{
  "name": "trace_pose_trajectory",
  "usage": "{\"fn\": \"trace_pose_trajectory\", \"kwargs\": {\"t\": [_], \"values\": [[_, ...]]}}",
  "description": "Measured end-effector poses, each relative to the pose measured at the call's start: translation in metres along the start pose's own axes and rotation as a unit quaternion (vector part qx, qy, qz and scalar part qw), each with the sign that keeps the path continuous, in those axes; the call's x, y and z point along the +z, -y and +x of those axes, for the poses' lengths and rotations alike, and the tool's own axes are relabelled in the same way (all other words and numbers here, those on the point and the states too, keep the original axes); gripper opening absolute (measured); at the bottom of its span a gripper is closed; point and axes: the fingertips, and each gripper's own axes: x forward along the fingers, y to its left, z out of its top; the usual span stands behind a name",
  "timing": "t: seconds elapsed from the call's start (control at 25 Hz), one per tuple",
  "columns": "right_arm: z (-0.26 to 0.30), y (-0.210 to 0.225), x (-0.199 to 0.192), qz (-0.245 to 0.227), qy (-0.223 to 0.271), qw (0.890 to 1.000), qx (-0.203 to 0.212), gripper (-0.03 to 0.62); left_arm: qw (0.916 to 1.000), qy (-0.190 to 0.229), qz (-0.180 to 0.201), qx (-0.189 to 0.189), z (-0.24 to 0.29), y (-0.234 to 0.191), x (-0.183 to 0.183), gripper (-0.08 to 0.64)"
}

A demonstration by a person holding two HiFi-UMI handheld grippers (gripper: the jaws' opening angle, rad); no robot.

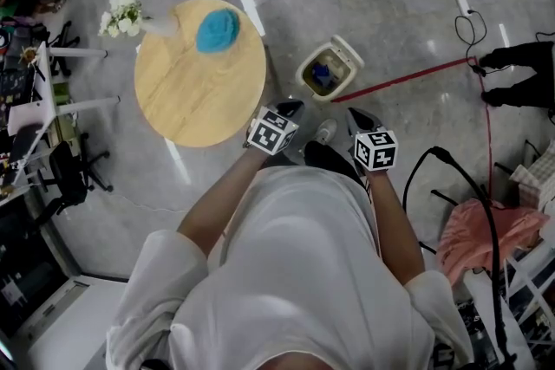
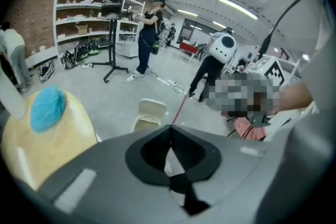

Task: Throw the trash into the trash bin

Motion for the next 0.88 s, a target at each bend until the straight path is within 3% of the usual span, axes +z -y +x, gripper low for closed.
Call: {"fn": "trace_pose_trajectory", "kwargs": {"t": [0.36,0.64,0.88], "values": [[-0.009,0.017,-0.001,-0.010,-0.002,1.000,0.010,0.000,0.9999,0.010,0.006,0.011,-0.003,0.008,-0.005,0.006],[-0.007,0.013,0.009,-0.010,0.000,1.000,0.010,0.000,0.9991,0.017,0.017,0.035,-0.016,-0.011,0.006,0.006],[0.008,-0.005,0.023,-0.008,0.006,1.000,0.001,0.000,0.9988,0.020,0.035,0.028,-0.026,-0.037,0.006,0.006]]}}
